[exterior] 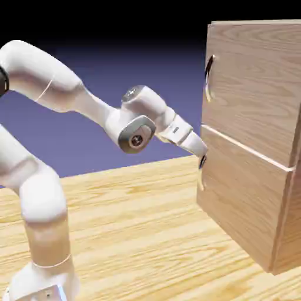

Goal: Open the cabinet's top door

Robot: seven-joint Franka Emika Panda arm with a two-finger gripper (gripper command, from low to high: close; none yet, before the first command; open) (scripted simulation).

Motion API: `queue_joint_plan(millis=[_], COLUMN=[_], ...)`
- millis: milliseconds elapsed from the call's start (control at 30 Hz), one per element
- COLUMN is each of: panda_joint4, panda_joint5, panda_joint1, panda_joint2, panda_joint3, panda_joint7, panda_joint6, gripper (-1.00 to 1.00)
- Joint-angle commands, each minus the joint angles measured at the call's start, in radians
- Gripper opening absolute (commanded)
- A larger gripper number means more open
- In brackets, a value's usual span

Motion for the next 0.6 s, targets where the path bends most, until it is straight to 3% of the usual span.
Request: queue_joint_plan(millis=[0, 567], panda_joint4=[0.013, 0.239], panda_joint5=[0.044, 0.783], panda_joint1=[-0.024, -0.435], panda_joint2=[-0.015, -0.262], panda_joint3=[0.024, 0.432], panda_joint7=[0.042, 0.756], panda_joint6=[-0.003, -0.062], gripper=[0.0, 0.0])
